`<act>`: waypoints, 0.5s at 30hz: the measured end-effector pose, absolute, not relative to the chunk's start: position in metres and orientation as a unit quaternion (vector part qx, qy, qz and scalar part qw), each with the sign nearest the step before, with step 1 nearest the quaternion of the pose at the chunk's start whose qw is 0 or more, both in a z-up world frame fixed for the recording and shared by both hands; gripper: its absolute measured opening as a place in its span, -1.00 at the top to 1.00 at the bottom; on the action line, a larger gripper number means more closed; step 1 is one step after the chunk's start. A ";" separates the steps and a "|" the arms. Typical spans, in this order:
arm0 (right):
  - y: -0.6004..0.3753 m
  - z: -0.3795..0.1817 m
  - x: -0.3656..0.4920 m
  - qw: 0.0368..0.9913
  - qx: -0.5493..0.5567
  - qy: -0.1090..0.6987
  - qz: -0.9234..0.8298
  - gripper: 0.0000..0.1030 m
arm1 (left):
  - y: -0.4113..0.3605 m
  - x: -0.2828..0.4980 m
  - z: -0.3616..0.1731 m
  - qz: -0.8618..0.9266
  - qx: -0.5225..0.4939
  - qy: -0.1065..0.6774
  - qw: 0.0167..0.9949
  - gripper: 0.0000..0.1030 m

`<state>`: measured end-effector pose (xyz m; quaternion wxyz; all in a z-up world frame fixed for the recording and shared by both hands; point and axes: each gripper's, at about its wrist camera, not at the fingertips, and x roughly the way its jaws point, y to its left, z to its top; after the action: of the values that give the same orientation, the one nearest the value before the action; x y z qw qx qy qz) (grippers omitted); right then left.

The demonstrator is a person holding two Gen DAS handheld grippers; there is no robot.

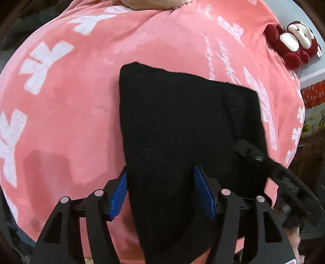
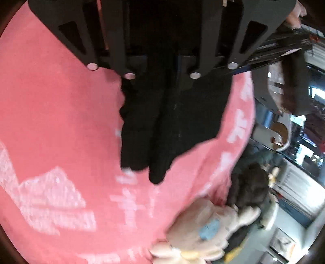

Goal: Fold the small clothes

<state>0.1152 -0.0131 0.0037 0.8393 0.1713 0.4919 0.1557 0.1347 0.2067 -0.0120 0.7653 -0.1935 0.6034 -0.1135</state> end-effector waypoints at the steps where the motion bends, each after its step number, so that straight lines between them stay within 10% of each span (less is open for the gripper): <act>1: -0.017 0.014 0.108 0.849 0.166 0.478 0.153 0.74 | 0.202 0.135 -0.009 -0.121 -0.188 0.599 0.769 -0.21; 15: -0.105 0.050 0.048 0.880 0.181 0.433 0.073 0.52 | 0.128 0.133 0.030 -0.144 -0.062 0.545 0.824 -0.31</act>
<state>0.0484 -0.1051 0.0500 0.8798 0.1813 0.4334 0.0727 0.1332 0.1277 0.0298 0.8239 -0.0617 0.5446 -0.1442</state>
